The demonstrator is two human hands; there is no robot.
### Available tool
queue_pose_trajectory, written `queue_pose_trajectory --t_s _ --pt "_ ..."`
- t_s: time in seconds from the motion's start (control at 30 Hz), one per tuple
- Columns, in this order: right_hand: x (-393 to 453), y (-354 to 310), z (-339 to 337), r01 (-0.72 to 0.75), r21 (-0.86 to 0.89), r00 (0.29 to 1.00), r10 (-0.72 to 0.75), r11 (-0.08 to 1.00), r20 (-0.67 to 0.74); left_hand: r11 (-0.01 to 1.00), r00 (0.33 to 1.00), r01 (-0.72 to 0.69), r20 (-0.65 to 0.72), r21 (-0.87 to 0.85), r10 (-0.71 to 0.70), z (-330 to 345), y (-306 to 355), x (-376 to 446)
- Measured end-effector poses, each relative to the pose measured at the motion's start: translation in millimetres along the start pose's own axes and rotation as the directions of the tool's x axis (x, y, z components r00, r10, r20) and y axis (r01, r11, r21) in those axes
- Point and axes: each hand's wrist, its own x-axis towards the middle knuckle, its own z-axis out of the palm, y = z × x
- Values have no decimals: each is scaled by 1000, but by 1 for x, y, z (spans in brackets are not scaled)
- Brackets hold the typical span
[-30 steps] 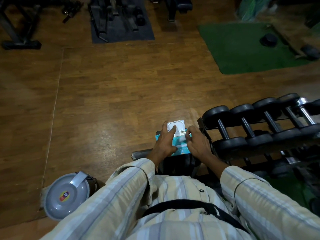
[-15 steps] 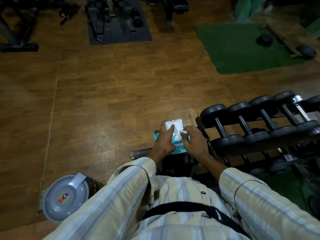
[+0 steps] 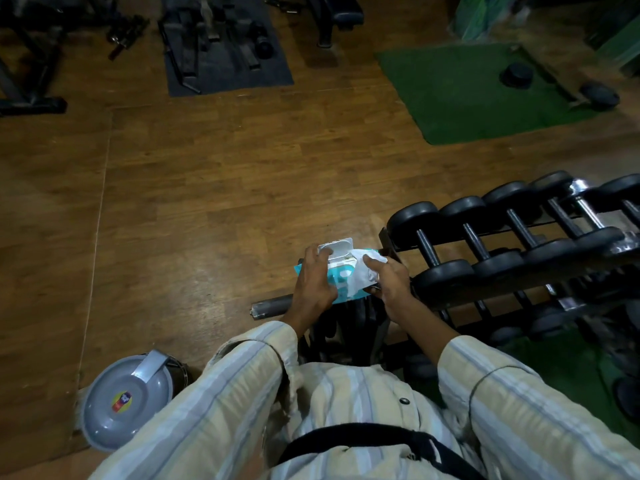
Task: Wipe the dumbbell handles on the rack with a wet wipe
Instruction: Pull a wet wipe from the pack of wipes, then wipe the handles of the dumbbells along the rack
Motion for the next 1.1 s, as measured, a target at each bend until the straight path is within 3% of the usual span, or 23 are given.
queue_pose_trajectory --t_s 0.13,0.23,0.37,0.6,0.9,1.1 --pt "2 5 -17 -127 239 989 141 963 -44 994 986 53 -152 -97 -67 -3 14 -19" --pt "5 12 -27 -160 304 983 181 939 -42 998 972 48 -229 -48 -58 3 18 -31" --pt "9 21 -38 -176 282 983 185 943 -4 998 947 17 -322 53 1 17 28 -38" --pt "-6 11 -88 -178 166 984 172 970 48 985 918 111 -393 130 -52 50 72 -55" --pt "-15 5 -177 -145 114 983 130 983 129 993 924 120 -364 -18 -119 120 145 -97" --pt "-21 -2 -229 -136 56 977 125 989 171 916 940 257 -139 -308 -310 164 195 -104"
